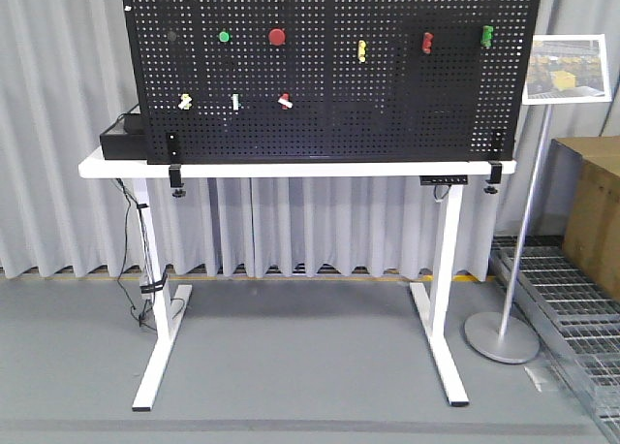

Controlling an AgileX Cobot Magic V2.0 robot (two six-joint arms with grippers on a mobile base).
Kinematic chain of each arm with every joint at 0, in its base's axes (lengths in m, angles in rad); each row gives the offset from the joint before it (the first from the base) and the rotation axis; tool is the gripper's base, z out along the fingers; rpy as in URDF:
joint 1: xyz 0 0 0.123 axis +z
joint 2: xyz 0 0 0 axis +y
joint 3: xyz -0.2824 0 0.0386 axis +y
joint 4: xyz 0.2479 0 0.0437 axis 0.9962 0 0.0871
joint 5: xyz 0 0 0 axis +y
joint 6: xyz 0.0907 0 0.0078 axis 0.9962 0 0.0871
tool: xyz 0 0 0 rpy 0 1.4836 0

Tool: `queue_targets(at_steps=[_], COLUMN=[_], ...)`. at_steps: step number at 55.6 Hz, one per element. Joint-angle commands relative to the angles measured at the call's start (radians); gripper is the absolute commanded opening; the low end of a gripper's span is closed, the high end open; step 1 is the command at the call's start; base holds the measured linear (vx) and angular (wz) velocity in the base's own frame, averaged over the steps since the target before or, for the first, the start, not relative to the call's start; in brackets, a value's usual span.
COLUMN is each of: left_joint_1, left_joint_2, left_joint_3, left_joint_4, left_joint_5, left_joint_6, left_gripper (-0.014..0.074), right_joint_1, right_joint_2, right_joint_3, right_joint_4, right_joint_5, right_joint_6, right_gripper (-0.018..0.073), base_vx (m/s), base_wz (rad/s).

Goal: Rotate knob clockwise with right arm
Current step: 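Drive the base forward toward the black pegboard table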

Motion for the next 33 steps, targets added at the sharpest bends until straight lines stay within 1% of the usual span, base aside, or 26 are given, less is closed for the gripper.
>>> queue_targets(at_steps=[1,18,33], left_joint_1=[0.002,0.002,0.005], left_joint_2=[-0.019,-0.019,-0.015], left_joint_3=[0.020,0.020,0.020], left_joint_4=[-0.003,-0.003,-0.003], left_joint_5=[-0.080,-0.080,-0.080], left_joint_6=[-0.002,-0.002,-0.002], left_gripper=[-0.0006,-0.0006,-0.0006], right_joint_1=[-0.004,-0.004,-0.004], right_joint_2=[-0.021,-0.020,-0.019], right_joint_3=[0.006,0.006,0.006], right_joint_4=[-0.007,-0.007,-0.007], right_joint_5=[-0.088,-0.088,-0.088], right_joint_6=[-0.005,-0.005,-0.005], right_gripper=[-0.0009,-0.0009,-0.0009], base_vx=[0.21,0.22,0.23], base_wz=[0.06,0.02,-0.09])
